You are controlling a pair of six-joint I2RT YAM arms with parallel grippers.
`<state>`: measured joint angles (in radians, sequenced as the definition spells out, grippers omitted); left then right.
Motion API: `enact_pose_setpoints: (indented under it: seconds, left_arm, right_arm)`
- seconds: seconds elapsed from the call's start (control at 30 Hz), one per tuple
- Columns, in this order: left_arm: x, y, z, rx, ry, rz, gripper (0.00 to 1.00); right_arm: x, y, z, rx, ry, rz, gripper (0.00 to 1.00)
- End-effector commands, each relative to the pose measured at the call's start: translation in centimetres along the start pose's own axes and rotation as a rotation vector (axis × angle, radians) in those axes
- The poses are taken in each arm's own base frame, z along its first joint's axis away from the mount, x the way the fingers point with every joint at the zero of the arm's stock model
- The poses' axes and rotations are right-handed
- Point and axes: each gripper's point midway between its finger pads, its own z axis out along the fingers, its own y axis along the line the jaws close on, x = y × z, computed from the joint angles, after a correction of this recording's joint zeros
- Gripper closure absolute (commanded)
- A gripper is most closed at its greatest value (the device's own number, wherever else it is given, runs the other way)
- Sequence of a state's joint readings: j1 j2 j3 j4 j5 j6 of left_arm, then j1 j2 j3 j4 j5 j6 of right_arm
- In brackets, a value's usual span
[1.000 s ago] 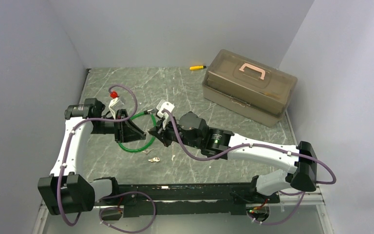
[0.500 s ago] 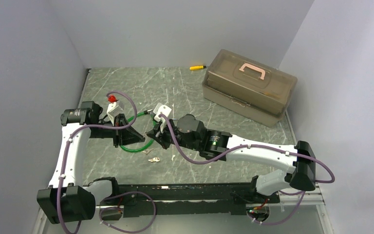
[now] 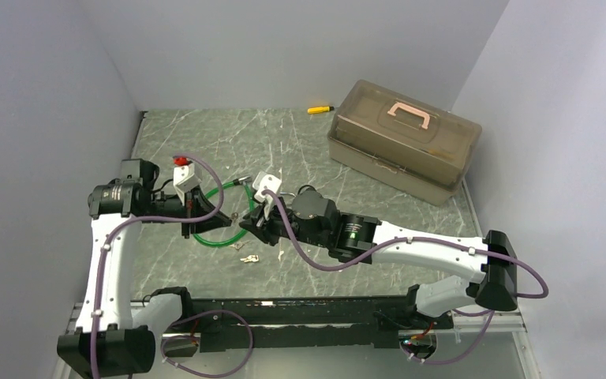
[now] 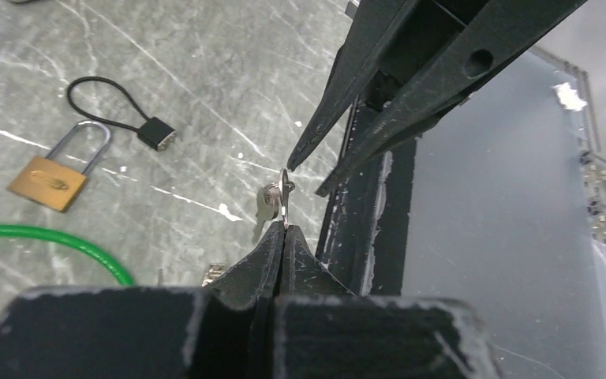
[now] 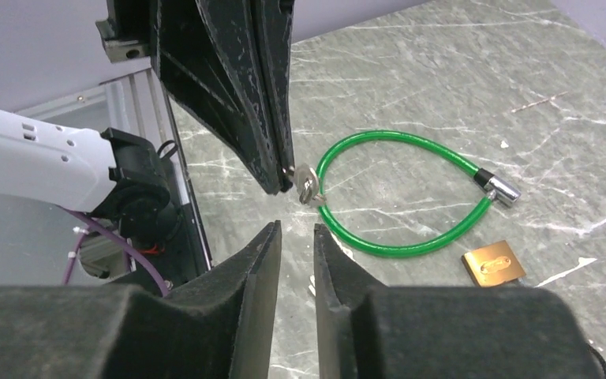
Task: Unlock with the key
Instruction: Pick up the key from the center of the board.
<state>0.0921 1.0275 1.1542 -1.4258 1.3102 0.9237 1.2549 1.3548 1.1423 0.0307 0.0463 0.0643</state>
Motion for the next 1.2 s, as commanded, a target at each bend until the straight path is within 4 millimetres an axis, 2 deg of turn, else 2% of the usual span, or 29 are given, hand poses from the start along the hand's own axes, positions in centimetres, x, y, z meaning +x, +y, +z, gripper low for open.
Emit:
enact_pose_setpoints:
  seconds: [0.0, 0.13, 0.27, 0.4, 0.5, 0.6, 0.7, 0.9, 1.03, 1.17]
  left_arm:
    - [-1.8, -0.1, -0.7, -0.074, 0.01, 0.125, 1.0]
    - [-1.6, -0.5, -0.7, -0.09, 0.079, 0.17, 1.0]
    - [-1.2, -1.6, -0.2, -0.08, 0.141, 0.199, 1.0]
    - [-1.4, -2.6, 0.4, -0.069, 0.186, 0.254, 1.0]
    - [-1.8, -2.8, 0.4, -0.051, 0.234, 0.26, 1.0]
    - [-1.7, -2.8, 0.8, -0.039, 0.286, 0.282, 1.0]
    - [-1.7, -2.5, 1.4, -0.037, 0.308, 0.285, 1.0]
    - [-1.9, -1.7, 2.7, -0.032, 0.341, 0.286, 1.0]
    - [-2.1, -1.7, 2.8, -0.038, 0.34, 0.295, 1.0]
    - [-2.2, -2.2, 2.8, -0.021, 0.334, 0.286, 1.0]
  right_arm:
    - [-2.5, 1.4, -1.7, -0.066, -0.068, -0.001, 0.72]
    - [-3.5, 1.6, -3.0, -0.091, -0.08, -0.023, 0.67]
    - [-6.5, 0.5, -5.4, -0.116, -0.152, -0.027, 0.64]
    - [-8.6, -1.0, -7.9, -0.301, -0.258, 0.09, 0.64]
    - [-8.5, -1.2, -9.2, -0.476, -0.255, 0.144, 0.61]
    - [-7.5, -0.7, -8.6, -0.513, -0.184, 0.119, 0.59]
    - [-6.5, -0.7, -7.8, -0.468, -0.15, 0.1, 0.59]
    - [-6.5, -0.3, -7.7, -0.416, -0.168, 0.051, 0.63]
    - [-6.0, 0.6, -6.7, -0.406, -0.136, 0.009, 0.66]
    - [-5.1, 0.6, -5.4, -0.397, -0.1, -0.005, 0.67]
